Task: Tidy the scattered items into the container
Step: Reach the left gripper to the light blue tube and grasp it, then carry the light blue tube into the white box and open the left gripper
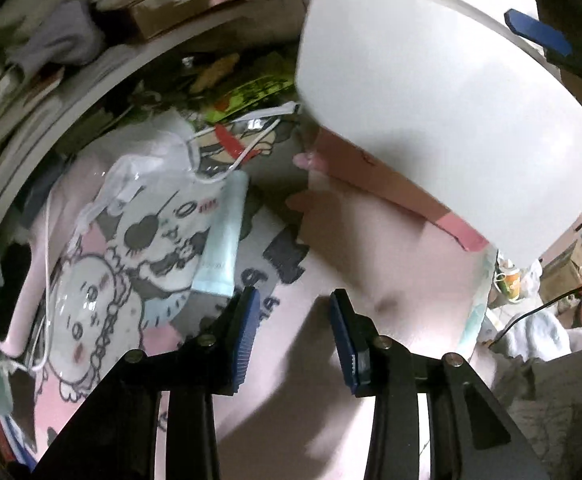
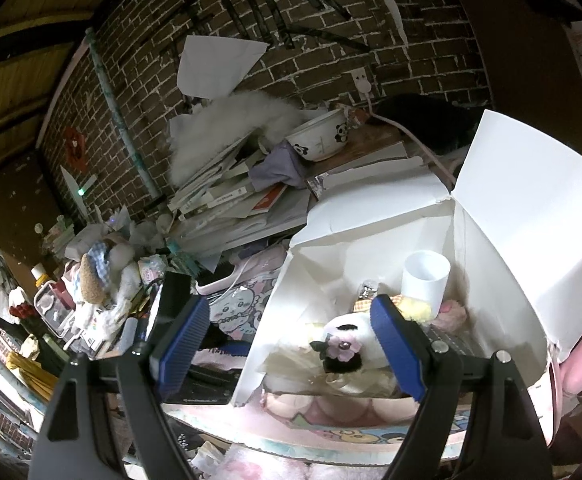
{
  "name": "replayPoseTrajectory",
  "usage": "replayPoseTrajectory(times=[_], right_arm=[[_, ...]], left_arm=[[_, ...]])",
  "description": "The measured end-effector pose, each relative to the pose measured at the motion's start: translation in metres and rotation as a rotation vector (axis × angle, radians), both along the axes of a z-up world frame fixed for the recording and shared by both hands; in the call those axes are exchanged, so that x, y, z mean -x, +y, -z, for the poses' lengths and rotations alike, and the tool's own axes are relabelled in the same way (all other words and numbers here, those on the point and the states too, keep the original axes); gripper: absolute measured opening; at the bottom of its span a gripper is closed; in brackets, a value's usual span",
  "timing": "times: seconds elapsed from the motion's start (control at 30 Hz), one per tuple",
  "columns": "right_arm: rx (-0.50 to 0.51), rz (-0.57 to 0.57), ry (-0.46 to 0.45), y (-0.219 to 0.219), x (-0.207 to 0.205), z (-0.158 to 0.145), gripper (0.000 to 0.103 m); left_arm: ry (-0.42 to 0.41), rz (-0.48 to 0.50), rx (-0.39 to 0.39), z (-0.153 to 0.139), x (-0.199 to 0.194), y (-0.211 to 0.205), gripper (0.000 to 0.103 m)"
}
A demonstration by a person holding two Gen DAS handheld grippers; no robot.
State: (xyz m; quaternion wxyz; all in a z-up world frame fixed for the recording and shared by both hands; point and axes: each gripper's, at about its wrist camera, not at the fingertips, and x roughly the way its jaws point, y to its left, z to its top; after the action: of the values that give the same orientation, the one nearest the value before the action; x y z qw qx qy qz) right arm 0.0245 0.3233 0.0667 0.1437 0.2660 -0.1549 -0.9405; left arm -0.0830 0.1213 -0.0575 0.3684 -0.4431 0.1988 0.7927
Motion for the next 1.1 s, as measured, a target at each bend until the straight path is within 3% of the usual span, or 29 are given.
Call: replayPoseTrajectory(times=[0.07, 0.1, 0.37, 0.5, 0.57, 0.67, 0.93, 1.1], right_arm=[[0.000, -0.001, 0.000, 0.000, 0.000, 0.000, 0.082], [0.001, -0.003, 0.000, 0.000, 0.000, 0.000, 0.082], [-0.005, -0.008, -0.004, 0.000, 0.001, 0.000, 0.082], [-0.003, -0.011, -0.005, 0.000, 0.001, 0.000, 0.082], [-0.005, -0.009, -0.004, -0.001, 0.001, 0.000, 0.082], [-0.005, -0.008, -0.003, 0.000, 0.001, 0.000, 0.082], [-0.003, -0.004, 0.004, 0.000, 0.003, -0.001, 0.082], [0.002, -0.006, 0.003, 0.000, 0.004, -0.001, 0.082]], left_arm=[[0.021, -0.036, 0.013, 0.001, 0.004, -0.004, 0.054], [0.030, -0.057, 0.019, 0.001, 0.005, -0.007, 0.057], [0.047, -0.093, 0.006, -0.002, 0.021, -0.005, 0.057], [0.034, -0.093, -0.027, -0.001, 0.029, -0.001, 0.048], [0.032, -0.107, -0.035, -0.003, 0.033, -0.002, 0.028], [0.022, -0.109, -0.036, -0.004, 0.037, -0.002, 0.015], [0.031, -0.095, -0.037, -0.008, 0.027, 0.000, 0.015], [0.034, -0.042, -0.111, -0.027, 0.010, -0.007, 0.015]])
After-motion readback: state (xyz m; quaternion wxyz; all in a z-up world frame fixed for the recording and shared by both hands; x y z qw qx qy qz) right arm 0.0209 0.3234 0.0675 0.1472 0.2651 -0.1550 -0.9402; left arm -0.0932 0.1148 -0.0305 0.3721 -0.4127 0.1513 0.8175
